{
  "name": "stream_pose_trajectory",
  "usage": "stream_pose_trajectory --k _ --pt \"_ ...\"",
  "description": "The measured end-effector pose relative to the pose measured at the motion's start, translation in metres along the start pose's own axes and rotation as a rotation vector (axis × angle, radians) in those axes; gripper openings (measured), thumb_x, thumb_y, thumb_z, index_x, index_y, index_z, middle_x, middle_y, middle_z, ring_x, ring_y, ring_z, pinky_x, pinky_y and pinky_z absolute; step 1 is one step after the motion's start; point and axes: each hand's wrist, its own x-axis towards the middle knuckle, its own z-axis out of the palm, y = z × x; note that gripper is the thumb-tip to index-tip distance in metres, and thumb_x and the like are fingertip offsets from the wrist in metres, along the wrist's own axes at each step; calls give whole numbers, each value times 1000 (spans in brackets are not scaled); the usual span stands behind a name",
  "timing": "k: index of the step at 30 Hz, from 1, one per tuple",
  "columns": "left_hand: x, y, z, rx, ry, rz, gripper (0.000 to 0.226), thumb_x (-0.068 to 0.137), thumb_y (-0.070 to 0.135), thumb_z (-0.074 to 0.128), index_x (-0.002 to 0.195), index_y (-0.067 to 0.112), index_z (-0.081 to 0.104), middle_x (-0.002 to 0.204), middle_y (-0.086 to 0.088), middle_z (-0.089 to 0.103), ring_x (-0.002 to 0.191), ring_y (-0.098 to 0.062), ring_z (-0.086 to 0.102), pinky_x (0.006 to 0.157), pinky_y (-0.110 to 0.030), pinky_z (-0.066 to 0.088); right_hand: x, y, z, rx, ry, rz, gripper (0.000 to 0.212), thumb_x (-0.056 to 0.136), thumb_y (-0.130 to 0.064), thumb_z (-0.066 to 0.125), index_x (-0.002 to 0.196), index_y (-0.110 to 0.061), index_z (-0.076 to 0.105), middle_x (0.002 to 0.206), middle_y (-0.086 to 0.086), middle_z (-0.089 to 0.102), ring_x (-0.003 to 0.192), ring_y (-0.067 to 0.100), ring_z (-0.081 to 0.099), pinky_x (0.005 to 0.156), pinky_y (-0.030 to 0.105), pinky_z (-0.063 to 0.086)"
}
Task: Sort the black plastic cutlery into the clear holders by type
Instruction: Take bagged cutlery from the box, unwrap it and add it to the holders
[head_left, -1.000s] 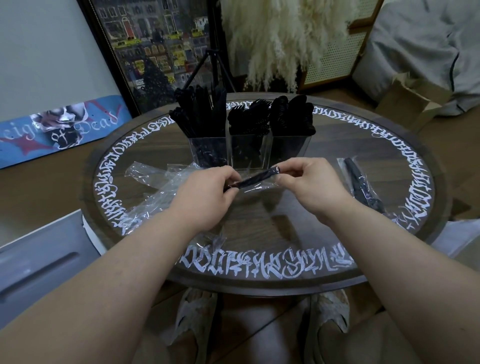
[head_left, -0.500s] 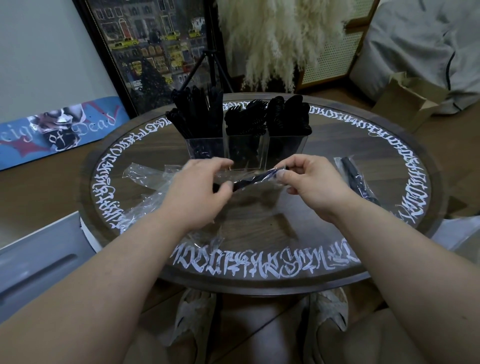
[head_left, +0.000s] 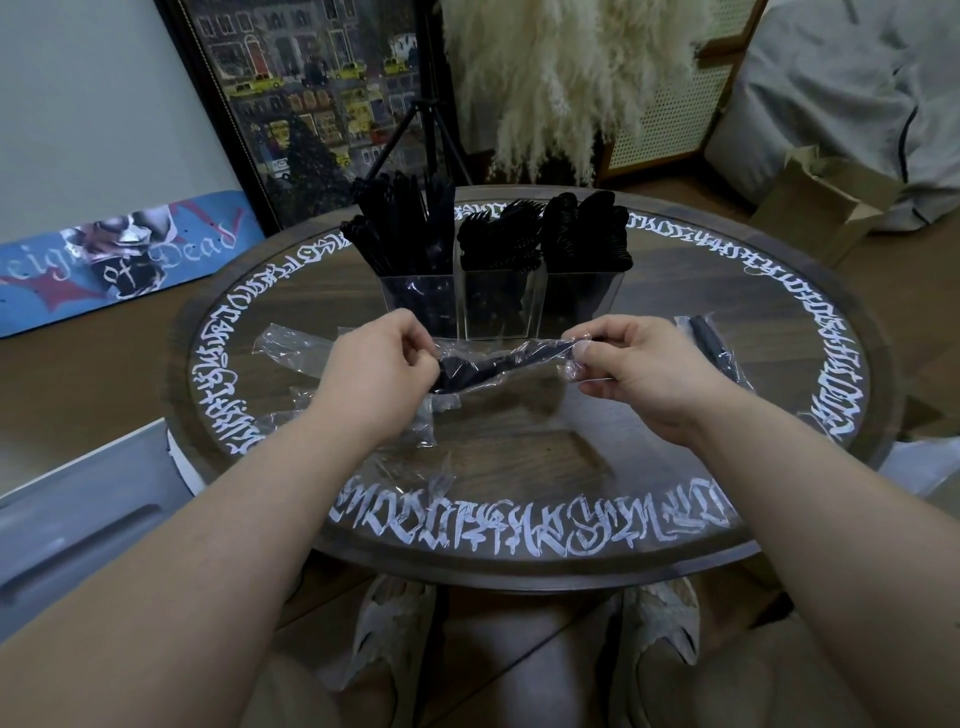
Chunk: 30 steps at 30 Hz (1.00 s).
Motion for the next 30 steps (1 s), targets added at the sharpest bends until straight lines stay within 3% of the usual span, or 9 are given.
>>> stream_pose_trajectory --k 3,6,8,11,14,18,22,26,30 --pt "0 -1 1 -8 18 -38 9 82 9 56 78 17 55 73 4 61 68 -7 54 53 -10 35 0 -1 3 16 12 -7 18 89 4 59 84 -12 66 70 6 64 67 15 59 73 31 49" --pt "0 -2 0 -12 58 -46 10 83 7 52 80 16 52 72 2 59 71 -18 54 59 -31 38 0 -1 3 -15 39 -13 19 87 4 61 82 -14 67 68 4 64 62 11 59 68 27 47" --pt "0 0 -2 -33 50 -7 15 86 6 49 85 20 55 73 10 56 70 -13 53 64 -28 36 1 -2 0 -39 71 -8 18 88 1 61 81 -14 67 70 2 64 62 9 59 64 23 47" --pt "-3 -1 -5 -102 -61 6 18 88 7 50 86 21 62 73 9 59 62 -7 52 57 -22 38 0 -4 -4 -2 34 18 16 88 1 61 82 -12 66 71 3 64 65 11 60 64 23 48" --pt "-3 -5 -4 -96 -118 43 13 87 10 58 87 23 62 82 8 63 77 -12 59 65 -21 43 0 -2 -5 -23 7 8 17 87 2 62 84 -15 67 73 3 63 68 14 58 67 26 48" --pt "-1 -7 0 -37 -38 55 8 90 15 59 87 23 60 80 12 60 78 -9 57 64 -17 38 3 1 -4 -109 26 -30 19 86 1 64 82 -17 69 72 4 64 67 13 59 64 23 46" --pt "6 -18 -3 87 45 -22 8 91 13 52 88 19 57 78 8 59 76 -14 54 67 -26 37 7 6 -11 -182 99 -6 20 85 1 65 77 -17 68 77 8 67 68 13 61 61 19 47" --pt "8 -31 -10 262 35 -144 7 87 13 51 91 18 53 96 -6 63 88 -28 55 74 -36 45 9 15 -26 -379 155 45 15 85 0 64 77 -13 66 77 10 63 69 19 55 56 21 46" --pt "4 -23 -3 379 -11 -34 35 87 25 56 122 23 54 133 -6 49 124 -31 38 100 -45 37 11 26 -32 -835 112 90 10 84 -9 64 91 -9 70 89 11 69 84 29 63 77 38 54"
